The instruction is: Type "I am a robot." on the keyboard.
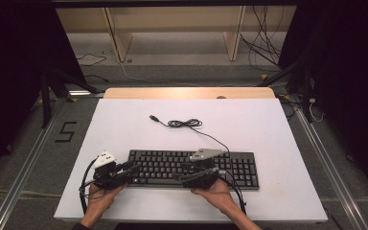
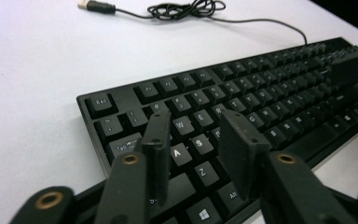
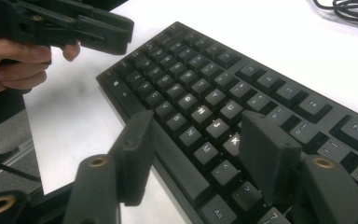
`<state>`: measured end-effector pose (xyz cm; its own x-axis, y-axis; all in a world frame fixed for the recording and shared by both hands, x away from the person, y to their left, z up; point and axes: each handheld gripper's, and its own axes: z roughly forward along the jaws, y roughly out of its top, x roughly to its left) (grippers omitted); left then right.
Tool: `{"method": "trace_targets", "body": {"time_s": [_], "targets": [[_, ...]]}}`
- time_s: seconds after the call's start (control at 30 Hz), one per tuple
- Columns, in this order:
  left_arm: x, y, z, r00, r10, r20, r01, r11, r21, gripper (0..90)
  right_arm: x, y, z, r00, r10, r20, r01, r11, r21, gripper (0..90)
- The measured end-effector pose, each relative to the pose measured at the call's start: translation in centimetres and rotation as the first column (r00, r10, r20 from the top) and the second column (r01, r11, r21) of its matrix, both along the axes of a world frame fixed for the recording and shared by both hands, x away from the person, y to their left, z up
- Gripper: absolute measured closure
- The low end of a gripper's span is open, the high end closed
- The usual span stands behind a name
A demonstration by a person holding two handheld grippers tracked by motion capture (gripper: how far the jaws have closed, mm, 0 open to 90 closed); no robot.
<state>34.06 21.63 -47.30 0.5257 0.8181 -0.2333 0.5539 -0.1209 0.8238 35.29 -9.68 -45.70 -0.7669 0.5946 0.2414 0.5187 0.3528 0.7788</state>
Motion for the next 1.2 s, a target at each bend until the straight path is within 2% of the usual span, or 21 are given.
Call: {"method": "trace_targets", "body": {"time_s": [0.27,0.57,0.93,1.2], "targets": [[0.7,-0.3,-0.2,0.9996,-0.014,-0.023,0.014,0.9995,0.029,77.5,-0.4,-0.4,0.3,1.0,0.001,0.008,-0.001,0.9998,0.018,40.2],[1.4,-0.7,-0.7,0.9983,-0.019,-0.056,0.023,0.9978,0.063,87.8,-0.9,-0.8,0.6,0.9998,-0.003,0.018,0.003,0.9995,0.032,36.6],[1.8,-1.1,-1.0,0.9958,-0.024,-0.088,0.032,0.9958,0.086,88.9,-1.3,-1.0,0.7,0.9997,-0.001,0.024,0.001,0.9994,0.035,35.3],[1.9,-1.1,-1.1,0.9957,-0.028,-0.089,0.036,0.9955,0.088,88.9,-1.3,-0.9,0.7,0.9997,0.0,0.024,-0.001,0.9994,0.035,35.1]]}}
